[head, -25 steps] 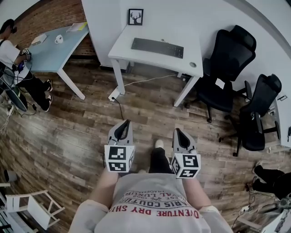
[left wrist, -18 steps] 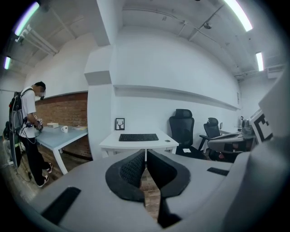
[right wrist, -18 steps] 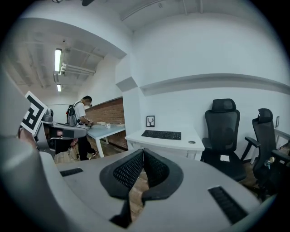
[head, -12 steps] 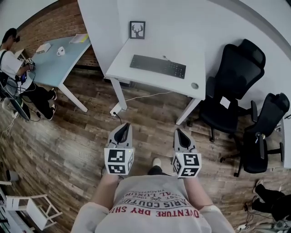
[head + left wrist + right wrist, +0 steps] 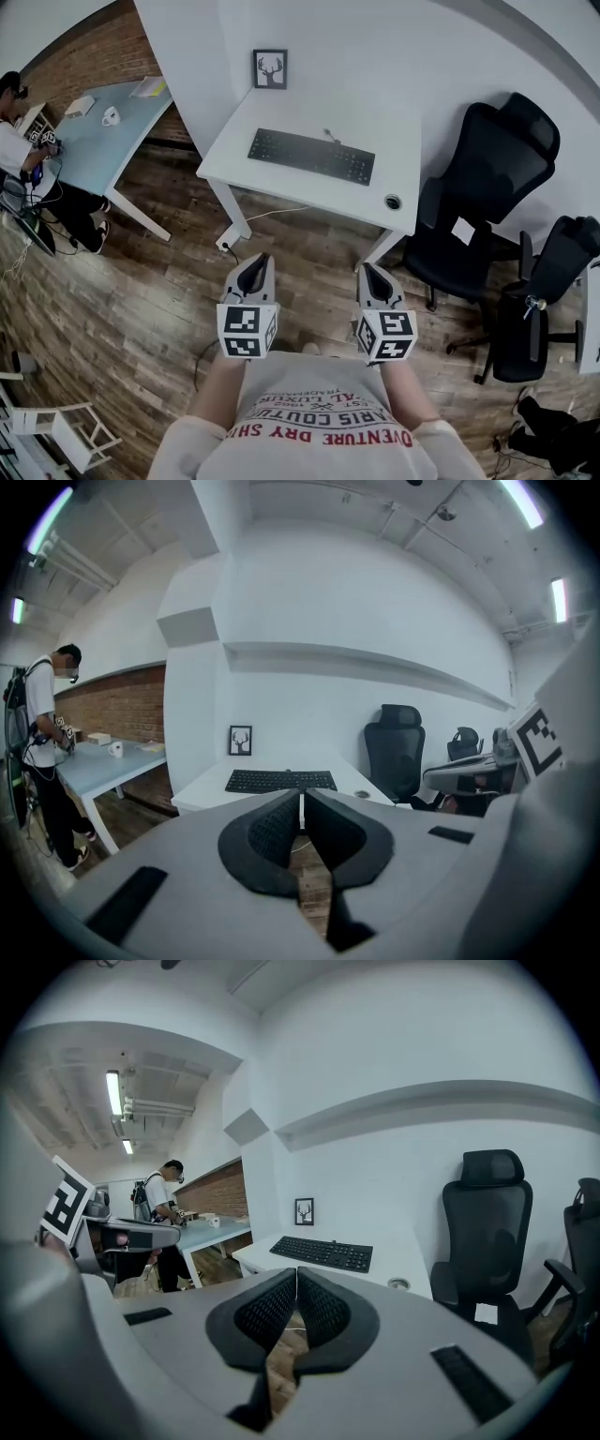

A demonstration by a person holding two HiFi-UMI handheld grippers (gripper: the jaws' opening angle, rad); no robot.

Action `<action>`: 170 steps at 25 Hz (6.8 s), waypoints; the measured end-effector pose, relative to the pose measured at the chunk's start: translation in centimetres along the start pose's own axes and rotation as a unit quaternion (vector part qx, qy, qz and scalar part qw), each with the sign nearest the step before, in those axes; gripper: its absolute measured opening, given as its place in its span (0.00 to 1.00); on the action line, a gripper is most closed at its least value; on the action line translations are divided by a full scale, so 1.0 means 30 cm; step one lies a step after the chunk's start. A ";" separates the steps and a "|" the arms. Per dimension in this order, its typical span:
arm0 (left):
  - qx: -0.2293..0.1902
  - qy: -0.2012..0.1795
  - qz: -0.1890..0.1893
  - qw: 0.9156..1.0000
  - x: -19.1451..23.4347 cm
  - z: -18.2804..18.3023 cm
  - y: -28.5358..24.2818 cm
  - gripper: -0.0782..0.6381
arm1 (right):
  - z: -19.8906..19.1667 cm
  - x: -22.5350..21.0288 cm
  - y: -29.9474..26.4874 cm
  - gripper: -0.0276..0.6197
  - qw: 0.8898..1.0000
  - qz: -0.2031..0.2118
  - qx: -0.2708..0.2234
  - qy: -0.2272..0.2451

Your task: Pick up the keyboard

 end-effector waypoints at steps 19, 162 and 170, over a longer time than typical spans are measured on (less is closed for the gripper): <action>-0.019 -0.027 -0.099 0.995 0.255 0.128 -0.655 0.16 | 0.184 -0.154 -0.521 0.08 0.996 -0.086 -0.012 -0.030; 0.190 0.156 -0.250 0.936 0.810 -0.299 -1.726 0.47 | 0.158 -0.845 -1.411 0.40 0.948 -0.041 0.182 -0.258; 0.200 0.154 -0.248 0.935 0.811 -0.313 -1.706 0.47 | 0.134 -0.833 -1.401 0.40 0.945 -0.040 0.189 -0.264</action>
Point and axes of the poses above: the fingertips, and each gripper's own axes: y backward along the fingers, x to its left, z out of its top, the point moved 1 cm from there along y, backward along the fingers, and after that the axes turned 15 degrees about -y, right-handed, at the moved point
